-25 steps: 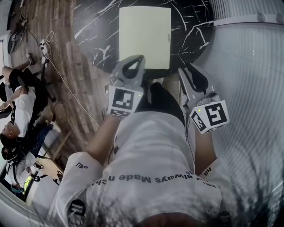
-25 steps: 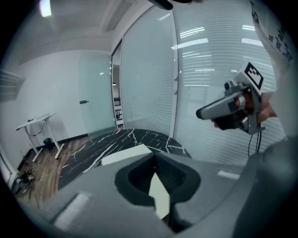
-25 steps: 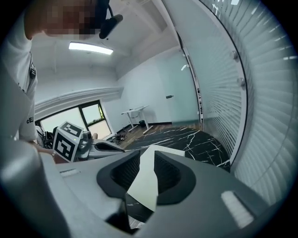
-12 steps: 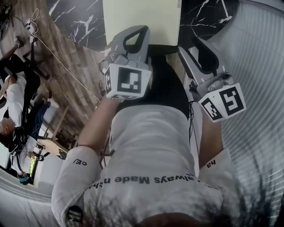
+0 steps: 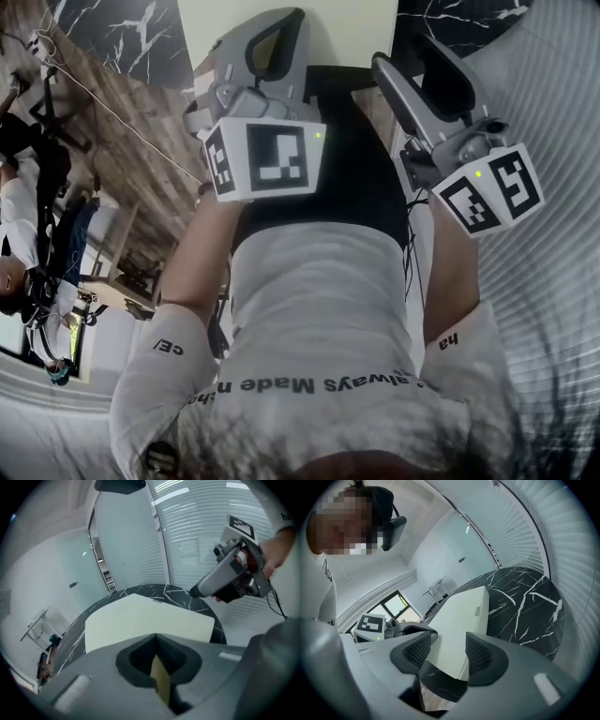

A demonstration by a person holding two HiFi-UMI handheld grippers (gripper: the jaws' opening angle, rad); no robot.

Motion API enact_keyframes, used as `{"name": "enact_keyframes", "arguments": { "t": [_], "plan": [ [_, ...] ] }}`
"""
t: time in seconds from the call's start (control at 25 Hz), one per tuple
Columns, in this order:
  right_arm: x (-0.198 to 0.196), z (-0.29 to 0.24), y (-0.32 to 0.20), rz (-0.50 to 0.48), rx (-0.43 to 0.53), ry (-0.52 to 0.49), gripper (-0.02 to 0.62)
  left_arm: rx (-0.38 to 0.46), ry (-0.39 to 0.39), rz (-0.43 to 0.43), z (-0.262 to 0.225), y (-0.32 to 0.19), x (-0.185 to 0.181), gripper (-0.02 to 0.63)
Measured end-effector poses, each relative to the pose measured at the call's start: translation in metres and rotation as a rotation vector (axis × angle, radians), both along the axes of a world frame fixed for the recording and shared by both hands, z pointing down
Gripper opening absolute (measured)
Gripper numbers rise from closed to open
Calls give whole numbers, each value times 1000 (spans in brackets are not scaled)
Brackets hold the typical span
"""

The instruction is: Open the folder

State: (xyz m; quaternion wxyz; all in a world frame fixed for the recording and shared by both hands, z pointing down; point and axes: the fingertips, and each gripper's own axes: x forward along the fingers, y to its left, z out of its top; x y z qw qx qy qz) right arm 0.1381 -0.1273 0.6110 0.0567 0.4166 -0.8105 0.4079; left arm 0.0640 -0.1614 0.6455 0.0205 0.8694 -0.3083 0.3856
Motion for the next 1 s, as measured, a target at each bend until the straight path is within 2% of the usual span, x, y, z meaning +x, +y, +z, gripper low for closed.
{"name": "enact_keyframes", "arguments": {
  "t": [0.24,1.0],
  "plan": [
    [-4,16,-2,27,-39,-54,249,-24,-18,1,10,0,0,2],
    [-6,33,-6,86,-98,-90,249,-59,-1,8,12,0,0,2]
  ]
}}
